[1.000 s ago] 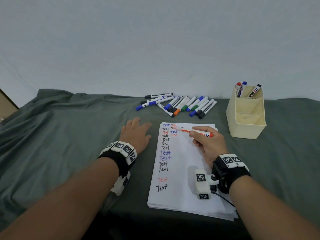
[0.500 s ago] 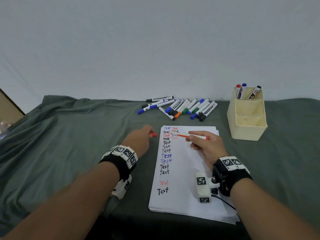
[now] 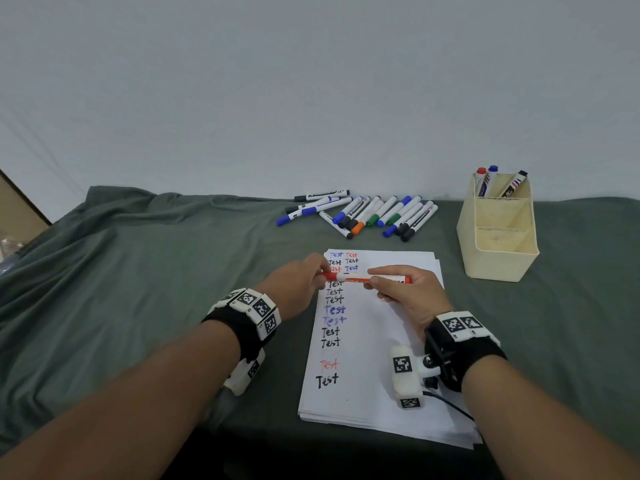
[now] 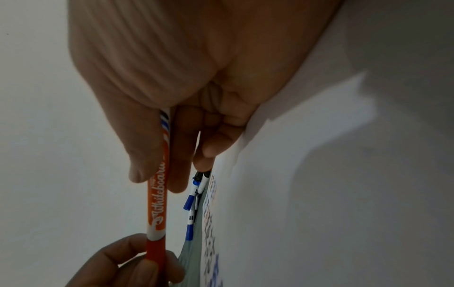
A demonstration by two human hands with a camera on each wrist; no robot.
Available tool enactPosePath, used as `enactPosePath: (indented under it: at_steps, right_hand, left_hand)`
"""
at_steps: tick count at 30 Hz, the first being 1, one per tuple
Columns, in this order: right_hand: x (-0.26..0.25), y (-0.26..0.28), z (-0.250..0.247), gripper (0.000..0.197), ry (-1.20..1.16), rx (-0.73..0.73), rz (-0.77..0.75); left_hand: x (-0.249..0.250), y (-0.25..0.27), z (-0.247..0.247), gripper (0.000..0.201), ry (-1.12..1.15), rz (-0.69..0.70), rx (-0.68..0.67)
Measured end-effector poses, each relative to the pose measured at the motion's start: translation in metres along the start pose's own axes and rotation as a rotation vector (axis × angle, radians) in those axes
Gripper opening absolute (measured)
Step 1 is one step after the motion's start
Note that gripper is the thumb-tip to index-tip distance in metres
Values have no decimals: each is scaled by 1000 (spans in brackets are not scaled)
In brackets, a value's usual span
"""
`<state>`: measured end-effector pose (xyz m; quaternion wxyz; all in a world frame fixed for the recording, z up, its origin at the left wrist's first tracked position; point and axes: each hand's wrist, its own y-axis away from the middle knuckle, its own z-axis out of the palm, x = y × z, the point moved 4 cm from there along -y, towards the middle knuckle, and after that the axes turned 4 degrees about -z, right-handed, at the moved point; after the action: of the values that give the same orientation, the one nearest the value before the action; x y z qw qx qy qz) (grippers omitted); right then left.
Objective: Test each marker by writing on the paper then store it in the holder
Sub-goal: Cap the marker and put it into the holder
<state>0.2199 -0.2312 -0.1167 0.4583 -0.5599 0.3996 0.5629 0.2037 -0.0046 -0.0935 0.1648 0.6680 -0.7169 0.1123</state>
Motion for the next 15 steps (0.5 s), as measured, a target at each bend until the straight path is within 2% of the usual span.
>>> enactPosePath:
  at_steps: [3, 10, 15]
  right_hand:
    - [-3, -1, 2, 17, 72, 5, -6]
    - [-3, -2, 5, 19, 237, -5, -15]
    - [1, -4, 2, 16, 210, 27, 6]
  left_hand:
    - [0, 1, -3, 10, -16, -4, 27]
    - [2, 4, -5, 9, -67, -12, -11]
    - [7, -1, -10, 11, -41, -9, 1]
